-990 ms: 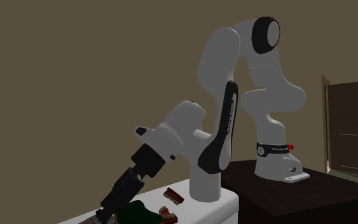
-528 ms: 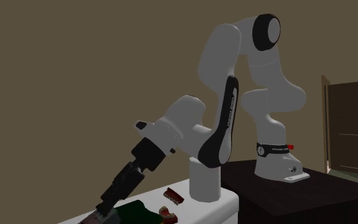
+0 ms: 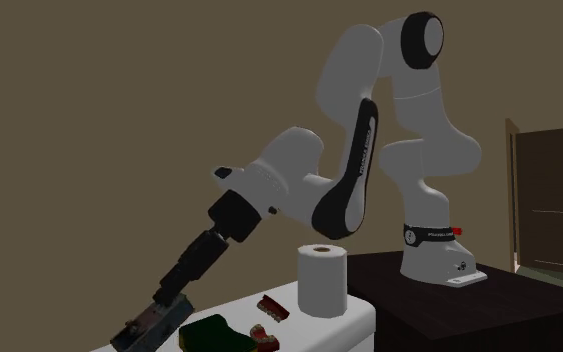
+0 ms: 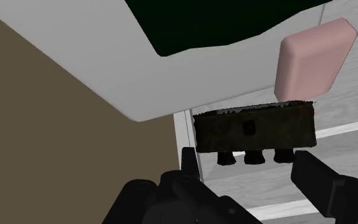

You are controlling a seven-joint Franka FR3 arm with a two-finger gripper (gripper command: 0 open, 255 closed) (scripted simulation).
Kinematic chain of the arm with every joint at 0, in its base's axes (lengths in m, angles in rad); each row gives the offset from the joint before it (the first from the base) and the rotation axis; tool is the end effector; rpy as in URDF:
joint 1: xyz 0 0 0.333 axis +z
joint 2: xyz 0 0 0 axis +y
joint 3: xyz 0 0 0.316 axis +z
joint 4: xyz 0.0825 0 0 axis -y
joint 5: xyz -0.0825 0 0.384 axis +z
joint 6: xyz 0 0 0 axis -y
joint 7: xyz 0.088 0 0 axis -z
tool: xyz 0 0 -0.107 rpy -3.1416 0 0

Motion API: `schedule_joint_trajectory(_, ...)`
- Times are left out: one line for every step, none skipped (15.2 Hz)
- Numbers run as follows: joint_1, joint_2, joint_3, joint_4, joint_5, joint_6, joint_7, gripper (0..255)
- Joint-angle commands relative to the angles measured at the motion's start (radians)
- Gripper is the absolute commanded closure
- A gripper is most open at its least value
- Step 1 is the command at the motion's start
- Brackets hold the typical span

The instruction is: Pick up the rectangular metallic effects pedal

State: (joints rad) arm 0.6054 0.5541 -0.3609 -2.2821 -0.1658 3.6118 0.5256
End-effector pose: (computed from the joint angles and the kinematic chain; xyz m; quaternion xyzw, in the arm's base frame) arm 0.5459 0.1650 0.2164 -0.9210 -0.0127 -0.3812 0.0786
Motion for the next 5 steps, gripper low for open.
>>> schedule_joint_trajectory(0.002,-0.029,-0.003,-0.005,-0.005,-0.024,-0.003,255)
schedule_joint_trajectory(0.004,-0.043,-0.005,-0.009,-0.007,-0.034,-0.005,255)
schedule_joint_trajectory(0.006,-0.058,-0.007,-0.012,-0.009,-0.044,-0.007,255)
schedule_joint_trajectory(0.006,-0.06,-0.007,-0.013,-0.009,-0.046,-0.007,255)
schedule_joint_trajectory(0.006,-0.06,-0.007,-0.013,-0.009,-0.046,-0.007,255)
